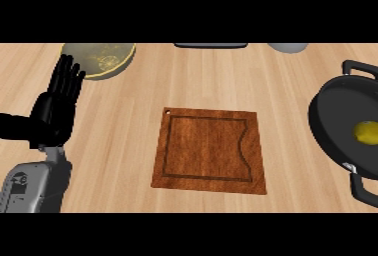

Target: Pick the lemon from the cutting board and place it in the pot

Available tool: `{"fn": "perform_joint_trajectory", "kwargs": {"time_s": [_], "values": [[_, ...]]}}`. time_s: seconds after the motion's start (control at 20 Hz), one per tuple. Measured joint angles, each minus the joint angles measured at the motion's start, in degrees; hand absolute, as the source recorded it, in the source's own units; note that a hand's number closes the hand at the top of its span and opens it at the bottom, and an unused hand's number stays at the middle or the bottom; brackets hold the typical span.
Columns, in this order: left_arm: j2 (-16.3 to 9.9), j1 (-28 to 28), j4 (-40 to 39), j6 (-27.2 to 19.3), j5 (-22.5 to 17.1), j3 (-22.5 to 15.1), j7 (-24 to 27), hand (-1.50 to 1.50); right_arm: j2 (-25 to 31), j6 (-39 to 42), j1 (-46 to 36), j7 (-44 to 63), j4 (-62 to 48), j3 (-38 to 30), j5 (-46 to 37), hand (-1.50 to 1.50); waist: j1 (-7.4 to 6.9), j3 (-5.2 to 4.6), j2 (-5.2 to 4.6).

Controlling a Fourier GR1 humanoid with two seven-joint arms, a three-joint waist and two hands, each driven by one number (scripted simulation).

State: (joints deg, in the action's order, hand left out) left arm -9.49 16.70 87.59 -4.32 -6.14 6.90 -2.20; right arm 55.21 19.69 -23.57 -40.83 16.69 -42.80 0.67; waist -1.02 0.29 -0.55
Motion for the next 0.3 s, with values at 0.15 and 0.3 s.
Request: {"fn": "perform_joint_trajectory", "kwargs": {"time_s": [0.15, 0.3], "values": [[-0.02, 0.52, 0.15, -0.37, 0.22, -0.02, -0.51, 0.00, 1.86, 1.31, 1.33, -1.48, -2.36, -0.74, 0.33, -1.50, -0.10, 0.06, -0.07], [-0.12, -0.32, 0.11, 0.27, 0.01, 0.07, 0.29, 0.00, 3.63, 2.11, 2.69, -1.82, -3.85, -1.49, 0.81, -1.50, -0.15, 0.13, -0.10]]}}
